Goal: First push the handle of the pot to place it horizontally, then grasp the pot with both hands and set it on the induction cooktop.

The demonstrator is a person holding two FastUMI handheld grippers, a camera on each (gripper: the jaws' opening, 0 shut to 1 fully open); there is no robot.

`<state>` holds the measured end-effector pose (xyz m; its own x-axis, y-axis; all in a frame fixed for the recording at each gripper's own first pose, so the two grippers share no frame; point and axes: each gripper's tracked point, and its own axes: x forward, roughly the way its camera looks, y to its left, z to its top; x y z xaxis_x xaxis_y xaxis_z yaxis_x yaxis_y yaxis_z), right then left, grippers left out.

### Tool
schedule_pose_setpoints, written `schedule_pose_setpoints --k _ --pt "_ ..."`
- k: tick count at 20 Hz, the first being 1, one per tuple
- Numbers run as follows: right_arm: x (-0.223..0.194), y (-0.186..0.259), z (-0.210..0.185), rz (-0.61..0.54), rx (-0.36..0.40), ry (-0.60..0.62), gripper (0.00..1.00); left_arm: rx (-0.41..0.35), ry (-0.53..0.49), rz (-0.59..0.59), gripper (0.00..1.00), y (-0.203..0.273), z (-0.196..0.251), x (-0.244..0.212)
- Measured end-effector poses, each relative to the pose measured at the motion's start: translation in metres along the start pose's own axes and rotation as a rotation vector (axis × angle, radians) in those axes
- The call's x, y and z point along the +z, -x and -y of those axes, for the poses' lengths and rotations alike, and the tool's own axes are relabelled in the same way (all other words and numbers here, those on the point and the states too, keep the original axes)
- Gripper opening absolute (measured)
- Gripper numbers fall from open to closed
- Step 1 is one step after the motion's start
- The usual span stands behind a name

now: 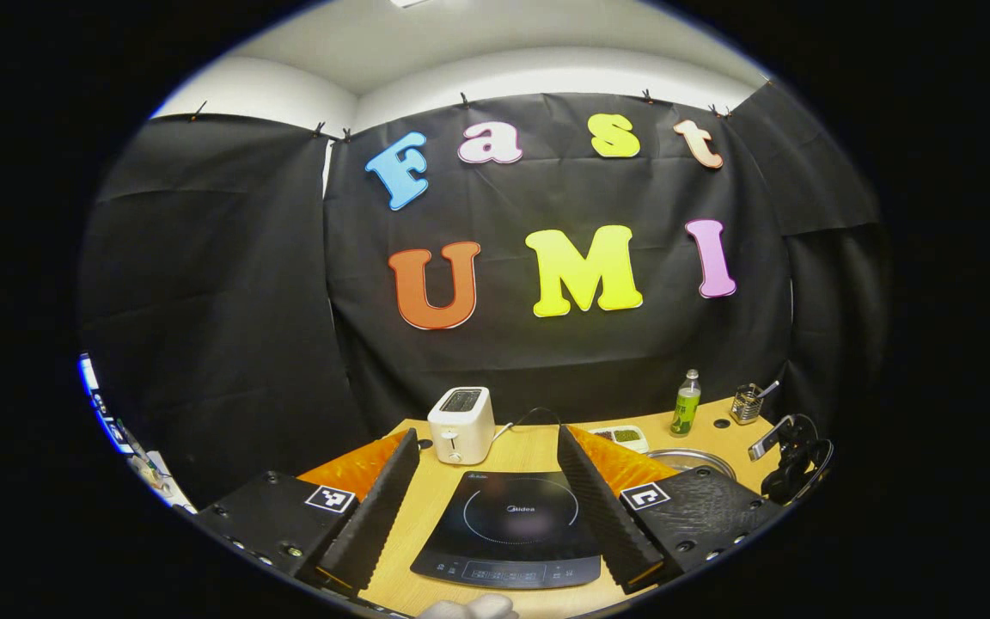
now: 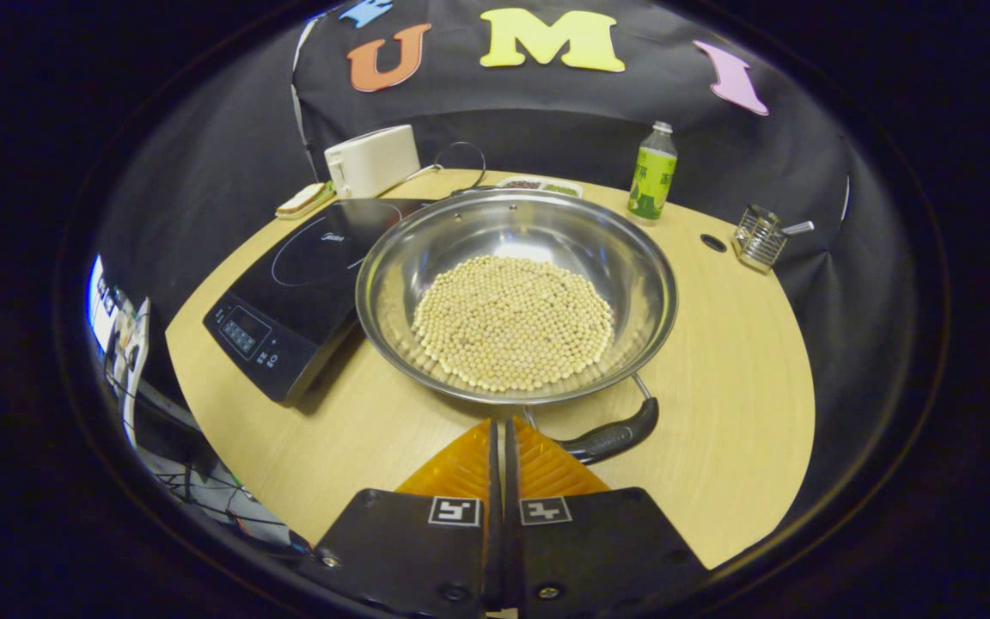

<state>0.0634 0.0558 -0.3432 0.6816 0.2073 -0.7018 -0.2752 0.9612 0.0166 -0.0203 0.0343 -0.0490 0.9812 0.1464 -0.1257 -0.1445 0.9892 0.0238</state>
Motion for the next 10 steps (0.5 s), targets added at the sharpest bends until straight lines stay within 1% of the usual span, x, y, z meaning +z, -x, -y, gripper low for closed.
schedule_pose_setpoints --k 9,10 --pt "0.006 -0.002 0.045 -0.017 -0.032 0.020 0.01 0.019 0.000 -0.012 0.96 -0.014 0.009 0.000" --pt "0.006 -0.002 0.051 -0.021 -0.037 0.020 0.04 0.022 -0.001 -0.013 0.96 -0.015 0.011 0.000"
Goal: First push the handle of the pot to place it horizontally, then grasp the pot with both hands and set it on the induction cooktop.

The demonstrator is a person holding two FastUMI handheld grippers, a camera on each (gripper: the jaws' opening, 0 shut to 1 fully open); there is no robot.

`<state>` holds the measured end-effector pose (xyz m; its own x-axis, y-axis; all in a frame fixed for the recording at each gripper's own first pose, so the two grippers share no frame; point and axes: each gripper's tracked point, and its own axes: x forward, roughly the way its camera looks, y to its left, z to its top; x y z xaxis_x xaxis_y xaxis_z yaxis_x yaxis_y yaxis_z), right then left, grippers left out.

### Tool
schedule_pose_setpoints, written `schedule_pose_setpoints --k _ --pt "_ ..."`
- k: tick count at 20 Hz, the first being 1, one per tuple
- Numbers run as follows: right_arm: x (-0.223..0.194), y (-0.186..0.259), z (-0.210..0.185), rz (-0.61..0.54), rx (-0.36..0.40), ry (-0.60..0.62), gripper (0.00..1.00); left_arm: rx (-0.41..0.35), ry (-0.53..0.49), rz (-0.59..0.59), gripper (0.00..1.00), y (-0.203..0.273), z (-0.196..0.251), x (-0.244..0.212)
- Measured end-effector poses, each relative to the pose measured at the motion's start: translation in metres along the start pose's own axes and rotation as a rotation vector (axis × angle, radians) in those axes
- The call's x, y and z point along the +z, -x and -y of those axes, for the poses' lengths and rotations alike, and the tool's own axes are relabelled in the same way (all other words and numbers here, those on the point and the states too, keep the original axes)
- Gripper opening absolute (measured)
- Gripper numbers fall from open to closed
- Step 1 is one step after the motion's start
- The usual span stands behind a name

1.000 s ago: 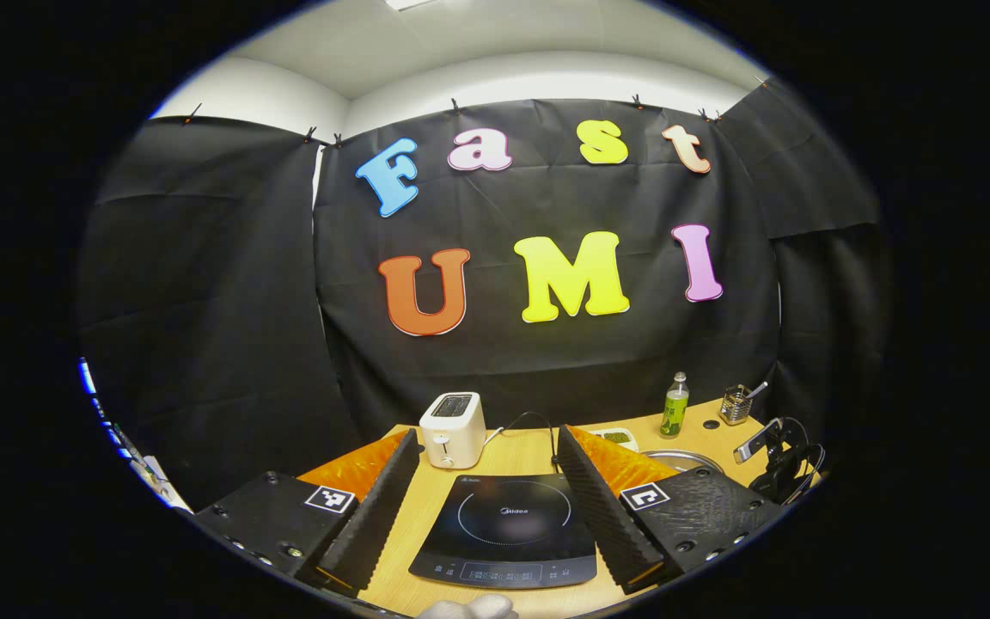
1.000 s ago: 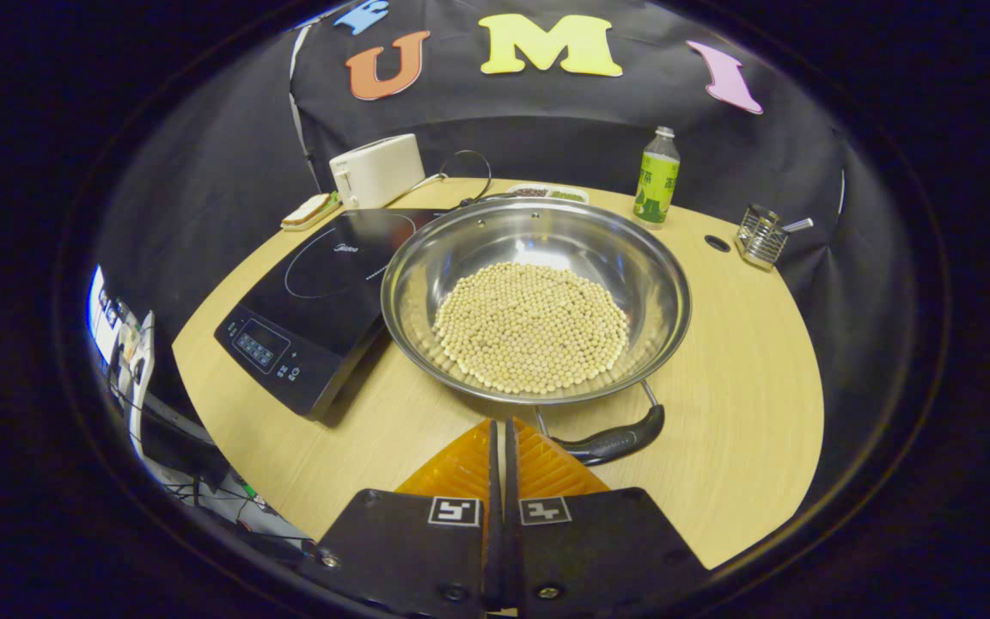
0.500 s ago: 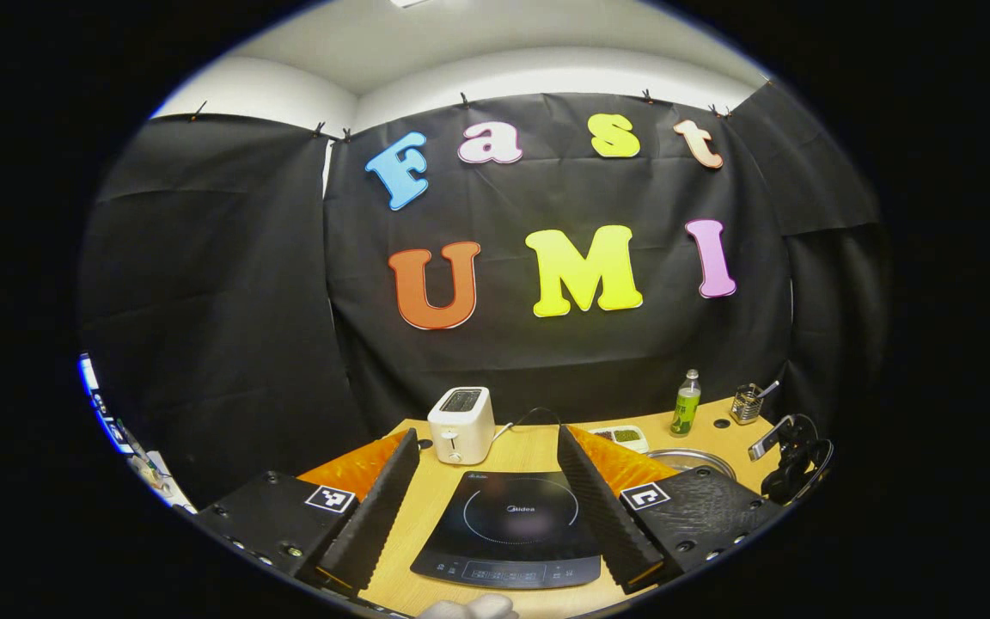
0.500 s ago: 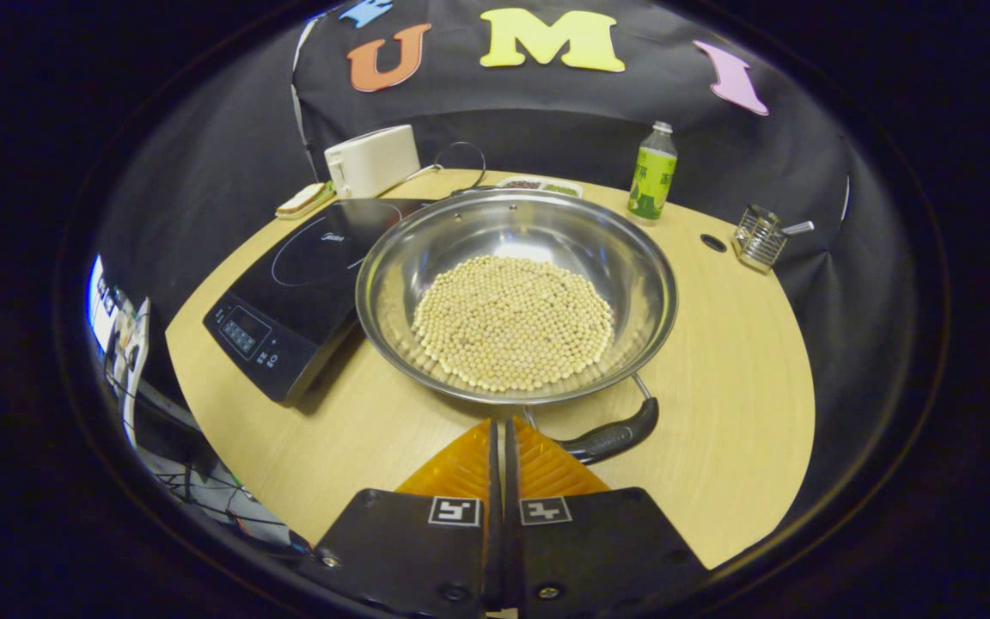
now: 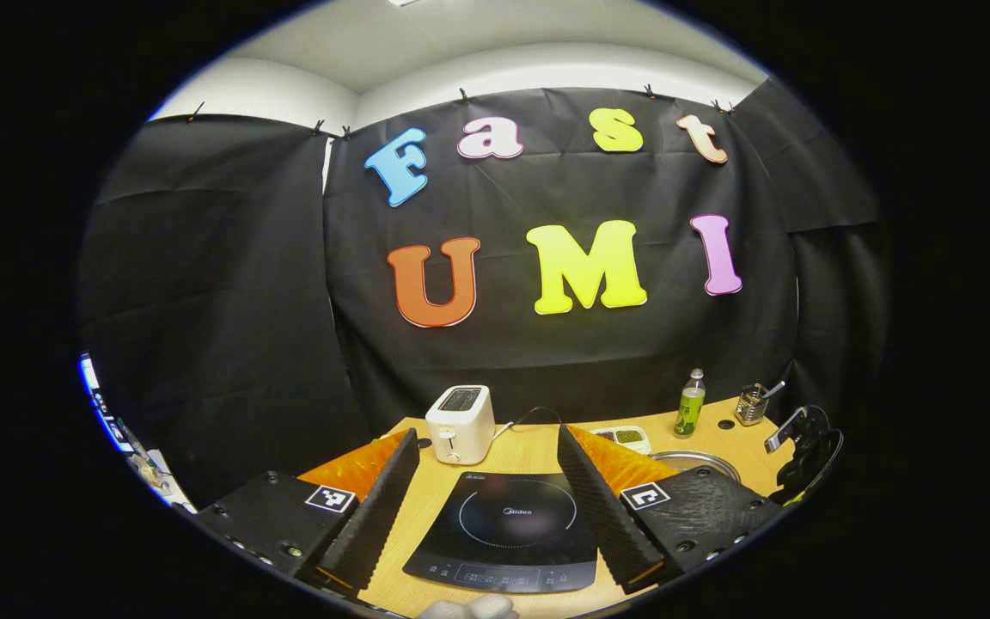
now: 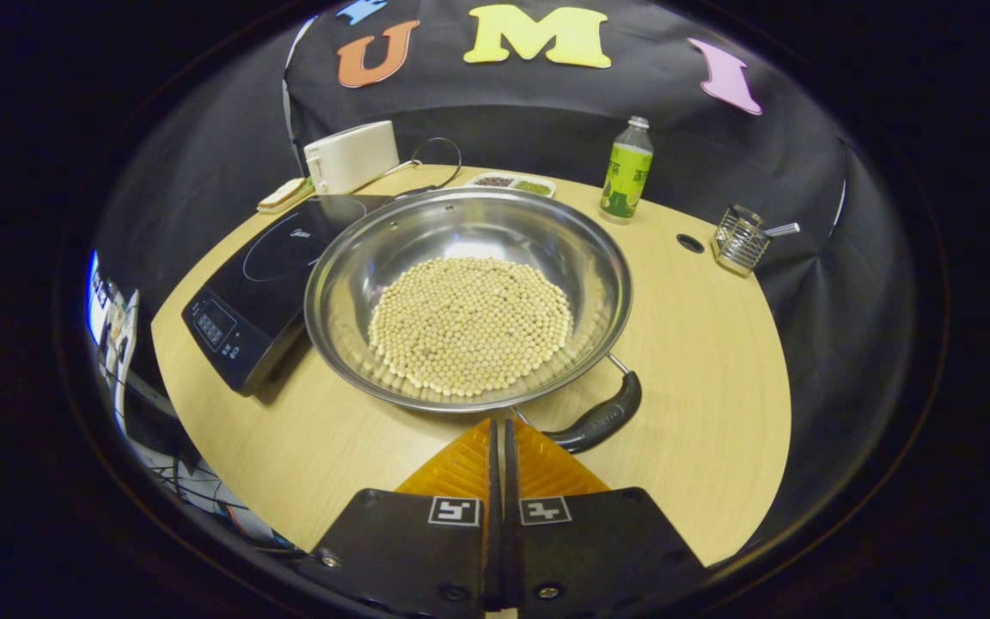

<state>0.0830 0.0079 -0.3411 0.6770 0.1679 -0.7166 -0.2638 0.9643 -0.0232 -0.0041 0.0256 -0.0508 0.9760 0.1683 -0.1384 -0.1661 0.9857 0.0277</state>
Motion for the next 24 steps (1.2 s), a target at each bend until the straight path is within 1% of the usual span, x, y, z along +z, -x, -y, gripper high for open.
schedule_pose_setpoints --k 4,10,11,12,13,18,19,20,21,22,23,24 --pt "0.002 0.000 0.021 -0.010 -0.002 -0.018 0.04 0.014 0.000 -0.008 0.96 -0.003 0.009 0.000" --pt "0.014 -0.006 0.051 -0.011 -0.002 -0.013 0.04 0.041 -0.006 -0.020 0.96 -0.004 0.024 0.002" --pt "0.015 -0.007 0.056 -0.012 0.002 -0.012 0.01 0.047 -0.006 -0.022 0.96 -0.003 0.026 0.002" --pt "0.016 -0.008 0.059 -0.012 0.006 -0.009 0.01 0.054 -0.008 -0.023 0.96 -0.002 0.028 0.002" --pt "0.018 -0.008 0.063 -0.013 0.009 0.000 0.04 0.060 -0.011 -0.028 0.96 -0.001 0.031 0.002" --pt "0.025 -0.013 0.083 -0.015 0.033 0.046 0.04 0.097 -0.013 -0.042 0.96 0.006 0.045 -0.001" --pt "0.027 -0.014 0.087 -0.016 0.038 0.052 0.01 0.104 -0.013 -0.042 0.96 0.007 0.048 -0.001" --pt "0.029 -0.015 0.091 -0.017 0.042 0.060 0.04 0.113 -0.013 -0.044 0.96 0.010 0.050 -0.003" --pt "0.031 -0.017 0.096 -0.018 0.044 0.068 0.04 0.122 -0.012 -0.048 0.96 0.011 0.052 -0.004" --pt "0.034 -0.019 0.100 -0.020 0.045 0.077 0.04 0.131 -0.008 -0.053 0.96 0.013 0.054 -0.007" --pt "0.037 -0.021 0.104 -0.022 0.046 0.085 0.01 0.138 -0.004 -0.059 0.96 0.014 0.057 -0.009" --pt "0.039 -0.022 0.108 -0.022 0.046 0.095 0.04 0.147 -0.003 -0.066 0.96 0.016 0.058 -0.011"
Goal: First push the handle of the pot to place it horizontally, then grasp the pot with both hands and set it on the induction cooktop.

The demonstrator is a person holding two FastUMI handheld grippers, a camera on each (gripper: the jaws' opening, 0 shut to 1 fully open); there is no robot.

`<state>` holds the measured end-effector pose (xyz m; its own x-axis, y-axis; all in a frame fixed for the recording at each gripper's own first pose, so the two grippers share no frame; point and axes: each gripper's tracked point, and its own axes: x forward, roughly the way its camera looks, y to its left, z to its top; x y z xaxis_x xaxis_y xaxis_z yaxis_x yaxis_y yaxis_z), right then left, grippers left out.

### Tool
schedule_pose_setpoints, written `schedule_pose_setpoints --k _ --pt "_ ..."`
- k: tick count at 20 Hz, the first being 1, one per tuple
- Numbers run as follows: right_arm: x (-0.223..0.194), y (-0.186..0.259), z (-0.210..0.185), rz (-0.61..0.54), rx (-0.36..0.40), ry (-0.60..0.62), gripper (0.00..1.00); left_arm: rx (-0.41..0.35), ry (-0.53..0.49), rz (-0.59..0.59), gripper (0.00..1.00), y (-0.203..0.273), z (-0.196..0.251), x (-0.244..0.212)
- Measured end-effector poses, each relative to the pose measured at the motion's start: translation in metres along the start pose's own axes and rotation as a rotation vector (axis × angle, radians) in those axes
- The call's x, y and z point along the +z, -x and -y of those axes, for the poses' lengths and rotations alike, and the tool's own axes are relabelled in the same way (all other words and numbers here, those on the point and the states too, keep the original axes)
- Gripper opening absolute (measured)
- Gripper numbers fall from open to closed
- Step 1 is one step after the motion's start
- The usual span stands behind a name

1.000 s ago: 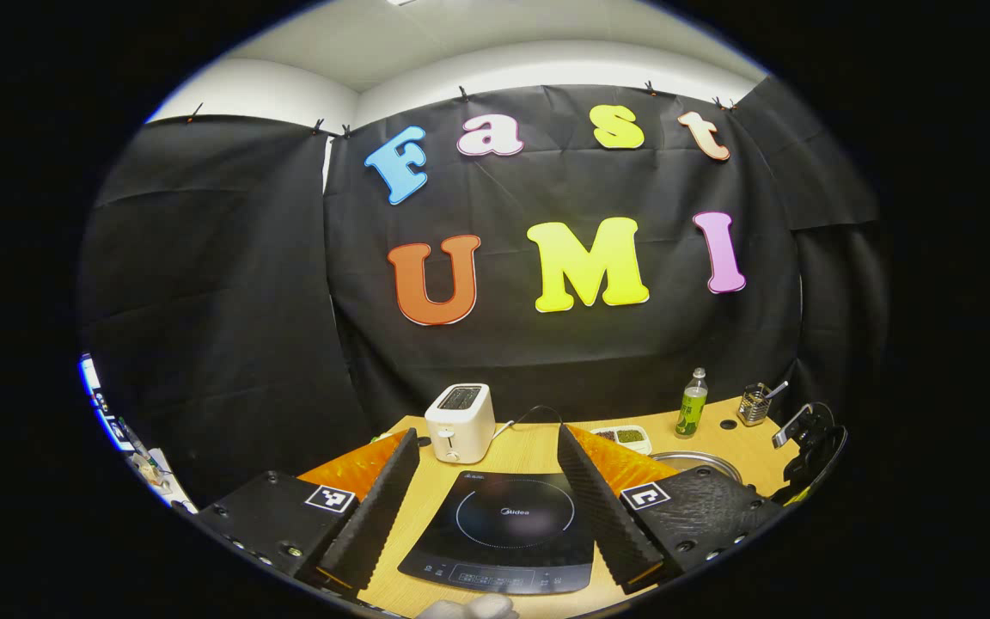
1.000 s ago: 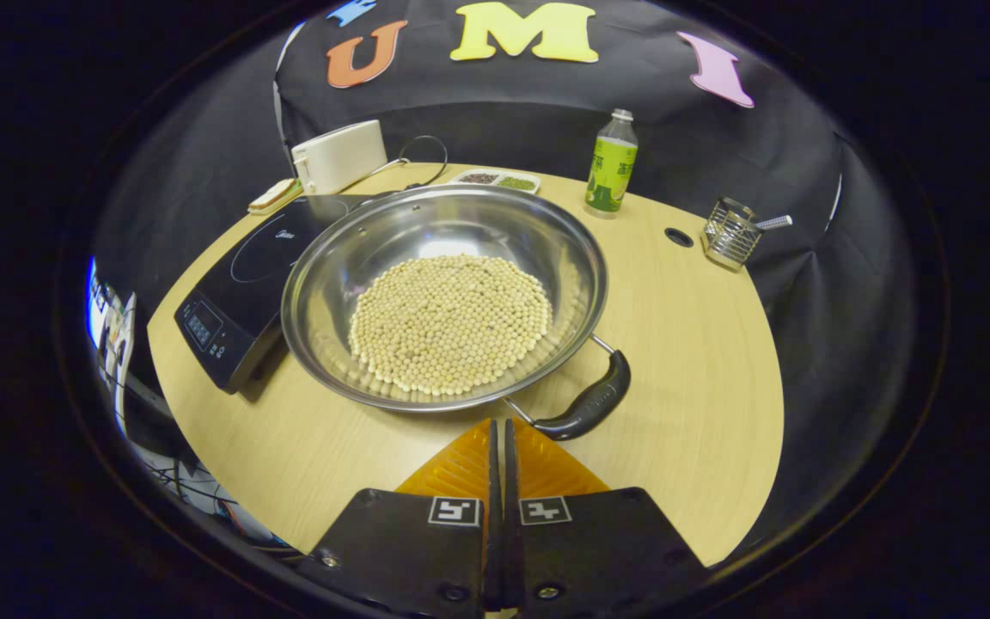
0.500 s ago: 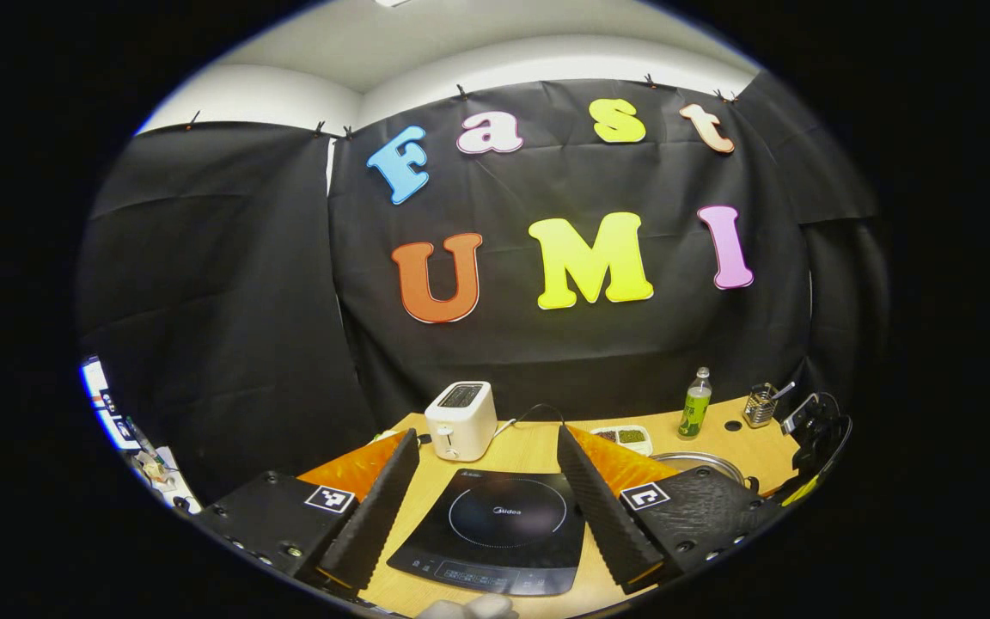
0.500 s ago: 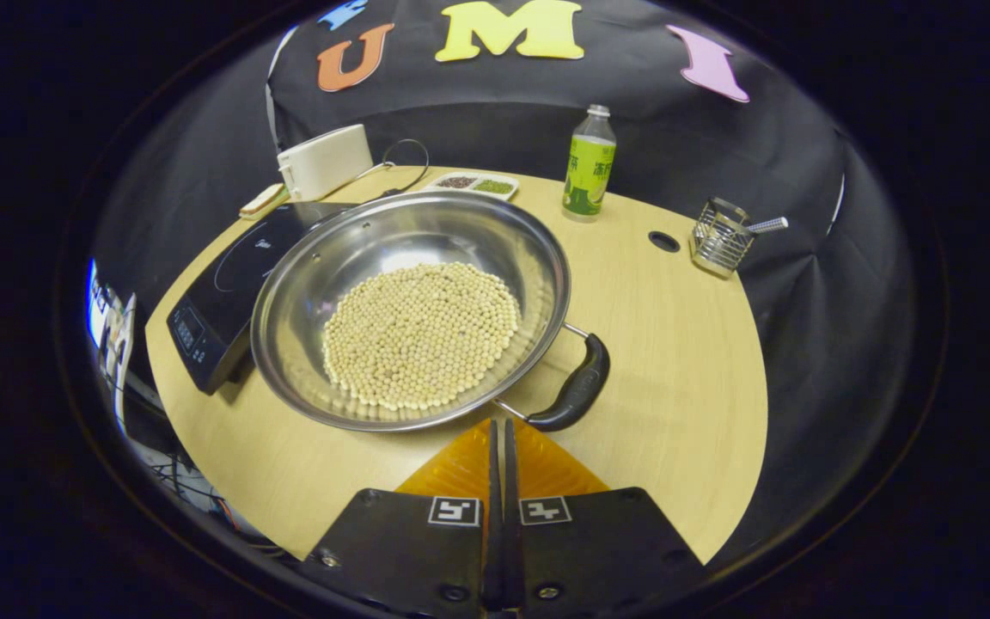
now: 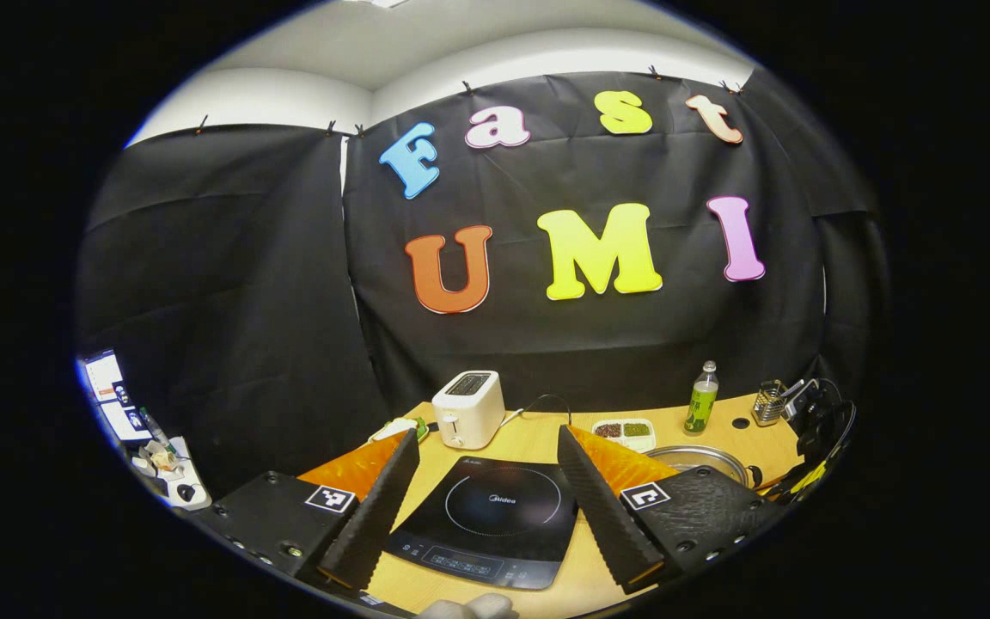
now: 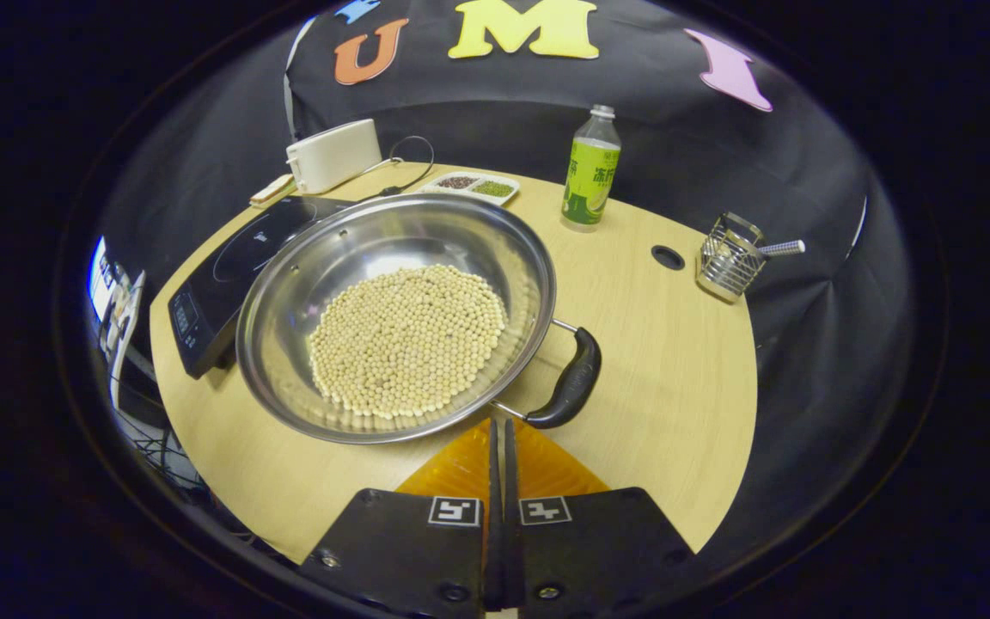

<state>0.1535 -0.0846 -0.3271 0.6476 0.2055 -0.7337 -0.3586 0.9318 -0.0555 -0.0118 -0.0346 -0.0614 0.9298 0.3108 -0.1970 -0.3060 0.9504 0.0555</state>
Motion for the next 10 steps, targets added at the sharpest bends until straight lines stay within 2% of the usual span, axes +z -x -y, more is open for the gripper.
schedule_pose_setpoints --k 1,2,4,10 --pt "0.002 -0.001 0.004 0.000 0.002 0.009 0.01 0.009 0.001 -0.004 0.96 0.001 0.001 -0.002" --pt "0.003 -0.002 0.007 0.000 0.003 0.016 0.04 0.017 0.002 -0.011 0.96 0.003 0.003 -0.005" --pt "0.005 -0.004 0.012 0.004 0.007 0.027 0.01 0.028 0.004 -0.023 0.96 0.005 0.006 -0.009" --pt "0.008 -0.009 0.016 0.019 0.022 0.037 0.01 0.036 0.000 -0.029 0.96 0.007 0.013 -0.013"
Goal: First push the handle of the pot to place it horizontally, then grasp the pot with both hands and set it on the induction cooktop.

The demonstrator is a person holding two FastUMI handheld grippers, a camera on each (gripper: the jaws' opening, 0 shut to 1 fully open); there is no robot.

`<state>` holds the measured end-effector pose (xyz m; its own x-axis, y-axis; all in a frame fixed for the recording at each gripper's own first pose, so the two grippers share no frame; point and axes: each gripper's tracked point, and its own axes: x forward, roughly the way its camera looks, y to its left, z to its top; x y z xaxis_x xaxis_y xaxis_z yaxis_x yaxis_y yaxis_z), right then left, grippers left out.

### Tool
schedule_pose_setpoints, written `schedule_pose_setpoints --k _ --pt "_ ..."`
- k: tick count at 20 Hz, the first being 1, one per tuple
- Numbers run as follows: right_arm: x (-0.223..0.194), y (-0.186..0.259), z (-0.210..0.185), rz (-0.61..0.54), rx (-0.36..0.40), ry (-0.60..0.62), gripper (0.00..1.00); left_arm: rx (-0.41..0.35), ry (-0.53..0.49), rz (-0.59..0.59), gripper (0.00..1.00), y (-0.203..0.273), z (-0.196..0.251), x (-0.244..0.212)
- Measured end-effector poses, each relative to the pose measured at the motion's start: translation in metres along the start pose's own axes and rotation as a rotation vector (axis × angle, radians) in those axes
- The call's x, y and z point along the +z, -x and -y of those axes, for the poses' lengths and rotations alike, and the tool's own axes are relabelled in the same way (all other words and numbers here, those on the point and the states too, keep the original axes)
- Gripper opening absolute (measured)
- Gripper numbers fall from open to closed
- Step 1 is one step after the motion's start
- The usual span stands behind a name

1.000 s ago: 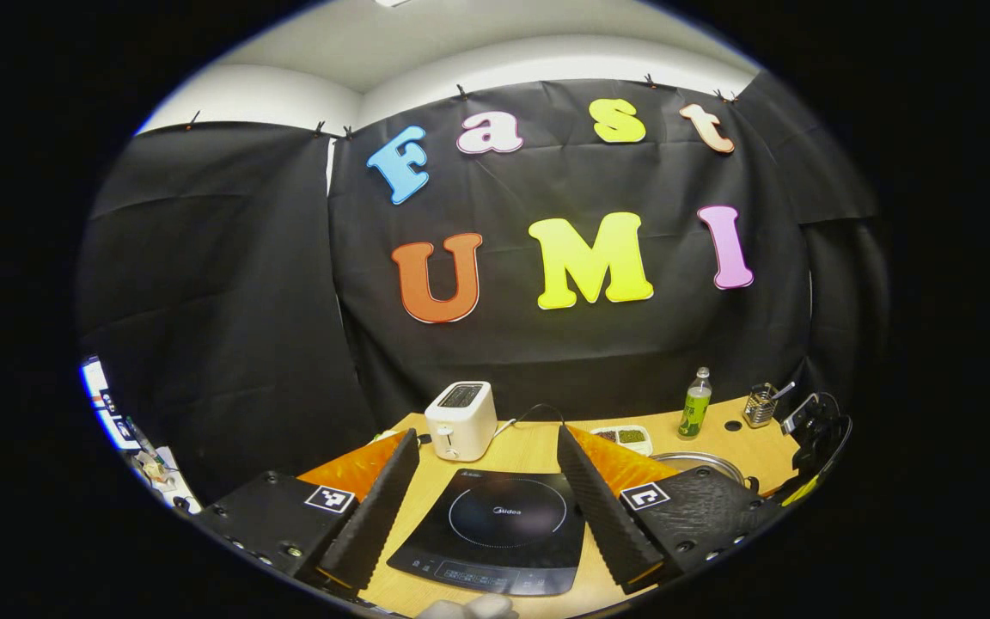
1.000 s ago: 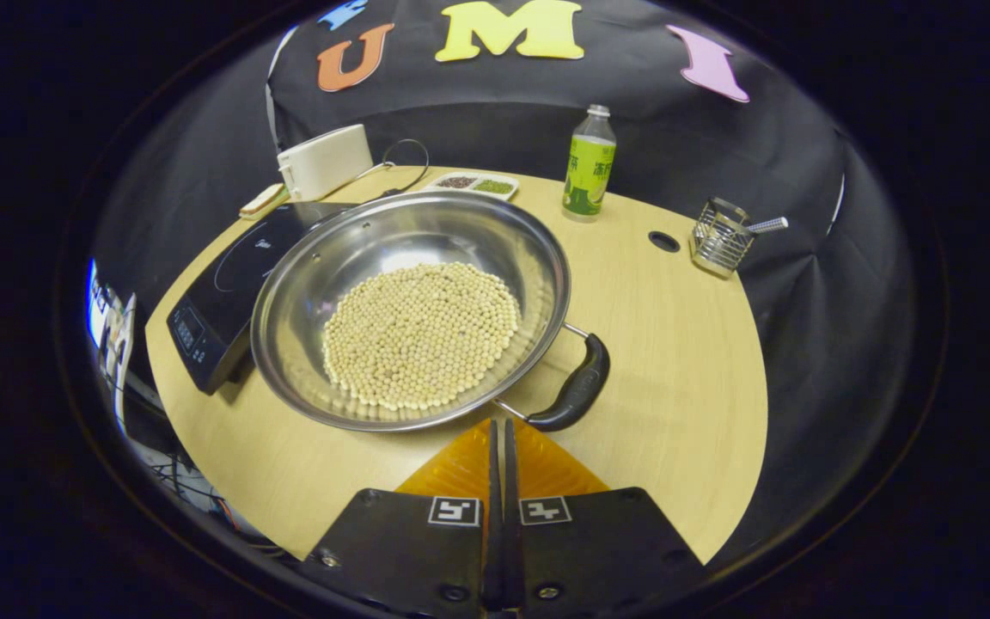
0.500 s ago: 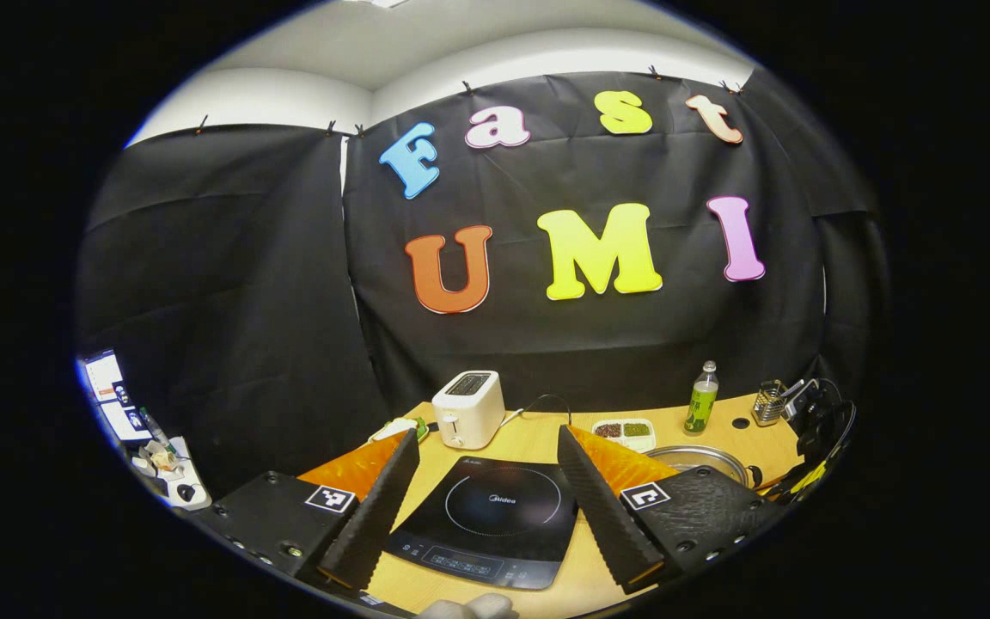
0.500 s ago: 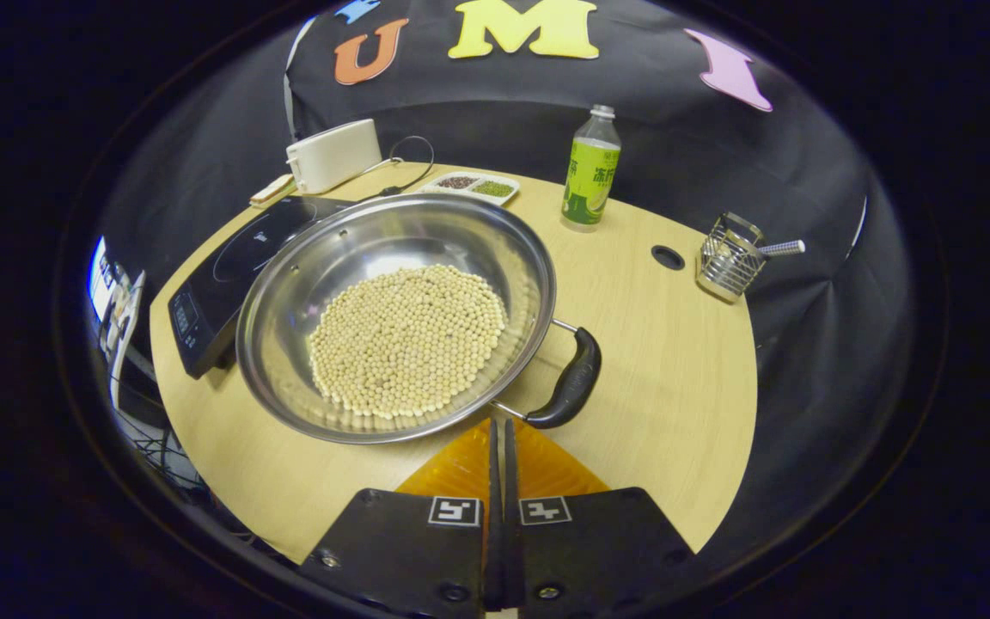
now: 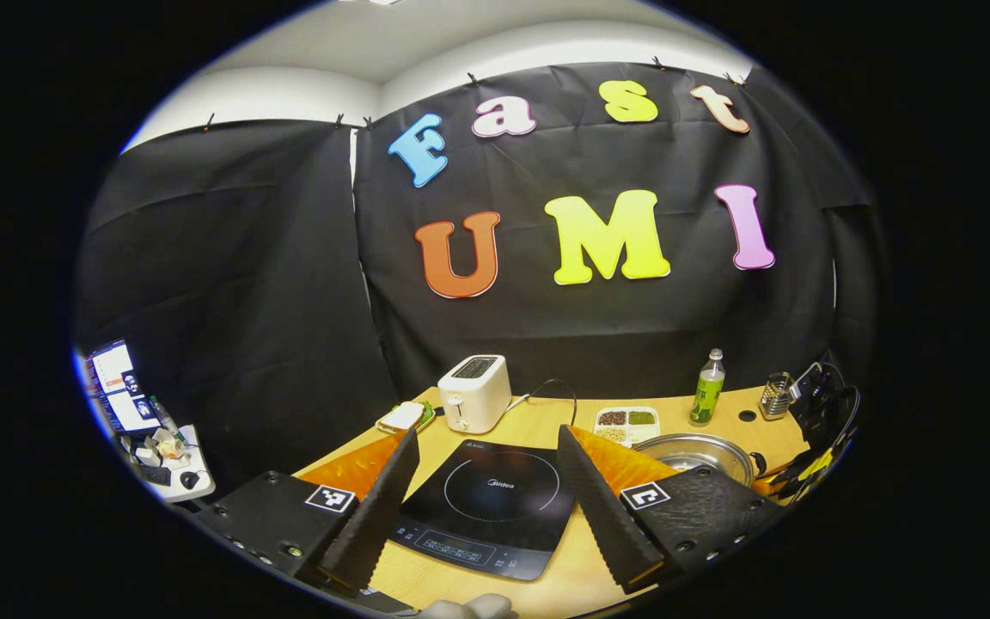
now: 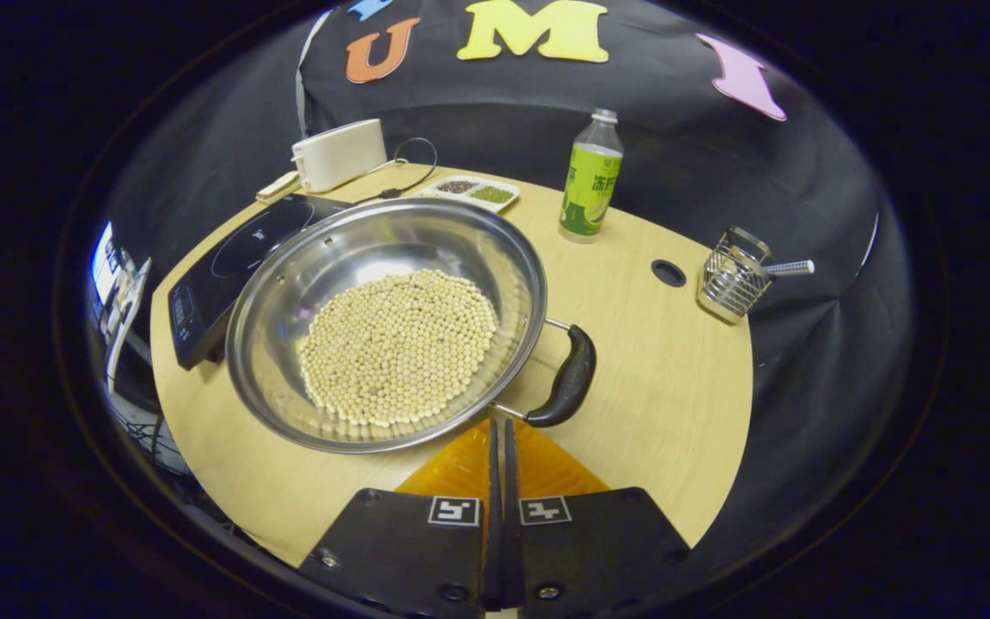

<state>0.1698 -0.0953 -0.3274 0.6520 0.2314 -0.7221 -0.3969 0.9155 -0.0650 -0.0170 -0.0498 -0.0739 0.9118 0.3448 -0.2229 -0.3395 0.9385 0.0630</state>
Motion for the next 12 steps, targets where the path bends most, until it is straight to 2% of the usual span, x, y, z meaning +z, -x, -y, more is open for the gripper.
schedule_pose_setpoints --k 2,4,7,8,12 --pt "0.001 0.001 0.000 0.004 -0.004 -0.009 0.04 -0.005 -0.005 -0.002 0.96 -0.002 0.000 -0.001" --pt "0.001 0.003 -0.001 0.013 -0.010 -0.019 0.01 -0.021 -0.007 0.001 0.96 -0.007 0.000 -0.001" --pt "0.002 0.007 0.001 0.020 -0.041 -0.048 0.01 -0.056 -0.008 -0.001 0.96 -0.019 -0.001 -0.003" --pt "0.001 0.010 0.000 0.022 -0.054 -0.062 0.04 -0.067 -0.009 0.002 0.97 -0.024 -0.002 -0.004" --pt "-0.001 0.026 -0.006 0.039 -0.101 -0.102 0.01 -0.116 -0.028 0.008 0.96 -0.043 -0.007 -0.008"
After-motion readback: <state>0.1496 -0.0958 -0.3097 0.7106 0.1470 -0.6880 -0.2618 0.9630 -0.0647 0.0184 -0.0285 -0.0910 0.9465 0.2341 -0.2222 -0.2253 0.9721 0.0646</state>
